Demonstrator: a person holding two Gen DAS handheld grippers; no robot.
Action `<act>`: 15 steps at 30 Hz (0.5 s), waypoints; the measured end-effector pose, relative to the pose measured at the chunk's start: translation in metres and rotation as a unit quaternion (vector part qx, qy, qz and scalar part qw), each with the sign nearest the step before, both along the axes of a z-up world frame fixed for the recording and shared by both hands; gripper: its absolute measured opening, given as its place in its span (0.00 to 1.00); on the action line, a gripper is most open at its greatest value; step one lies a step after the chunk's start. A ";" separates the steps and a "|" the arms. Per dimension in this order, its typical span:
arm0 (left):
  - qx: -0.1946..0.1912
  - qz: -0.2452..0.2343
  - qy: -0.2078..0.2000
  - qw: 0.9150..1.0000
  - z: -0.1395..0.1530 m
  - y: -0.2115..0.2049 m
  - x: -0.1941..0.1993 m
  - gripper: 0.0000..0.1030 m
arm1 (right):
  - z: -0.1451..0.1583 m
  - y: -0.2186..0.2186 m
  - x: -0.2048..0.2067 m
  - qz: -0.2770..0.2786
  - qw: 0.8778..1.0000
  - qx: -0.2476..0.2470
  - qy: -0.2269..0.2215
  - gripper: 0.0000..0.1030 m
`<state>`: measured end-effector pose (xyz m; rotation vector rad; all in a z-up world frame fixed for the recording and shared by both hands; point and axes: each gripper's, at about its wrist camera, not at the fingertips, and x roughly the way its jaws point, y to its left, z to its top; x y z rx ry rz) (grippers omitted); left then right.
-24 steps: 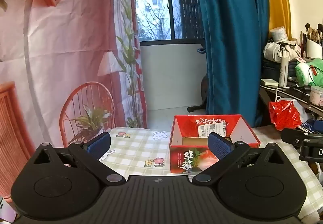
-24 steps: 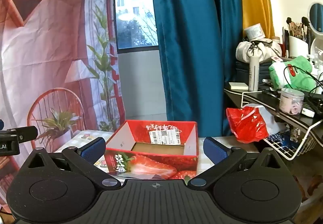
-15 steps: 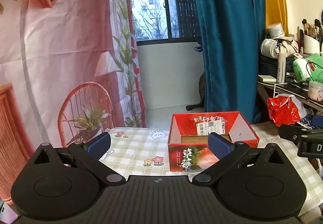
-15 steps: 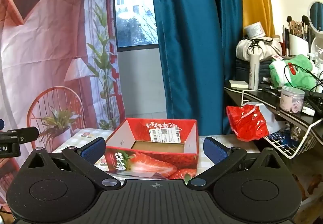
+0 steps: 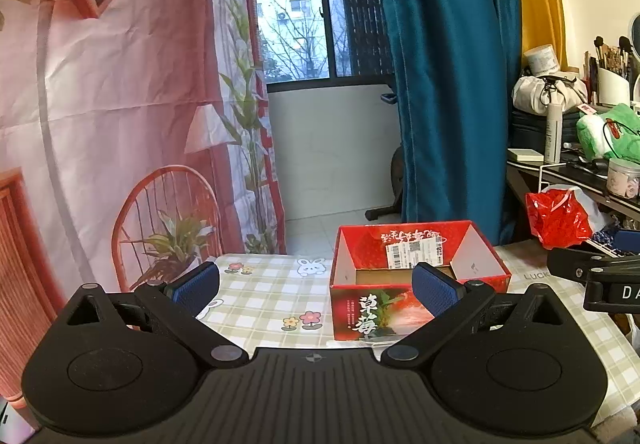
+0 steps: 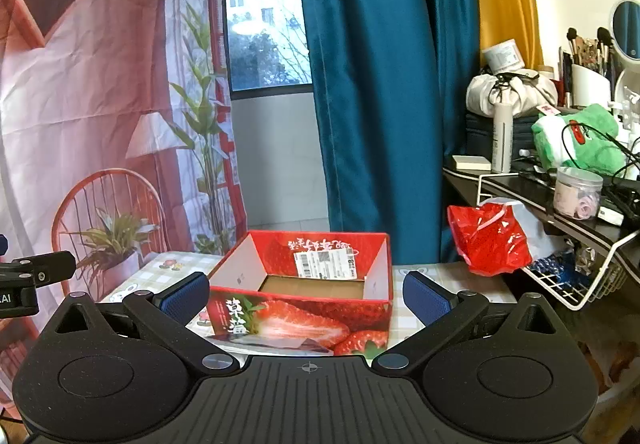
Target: Organize soft objects
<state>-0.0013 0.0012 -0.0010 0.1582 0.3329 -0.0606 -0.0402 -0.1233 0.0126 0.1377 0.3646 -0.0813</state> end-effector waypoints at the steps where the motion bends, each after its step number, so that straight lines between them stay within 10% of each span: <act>1: 0.000 0.000 0.000 1.000 0.000 0.000 0.000 1.00 | 0.000 0.000 0.000 0.000 1.000 0.000 0.000 1.00; 15: -0.001 0.000 0.005 1.000 -0.002 0.000 -0.001 1.00 | -0.003 -0.001 0.000 0.000 1.000 0.001 0.002 1.00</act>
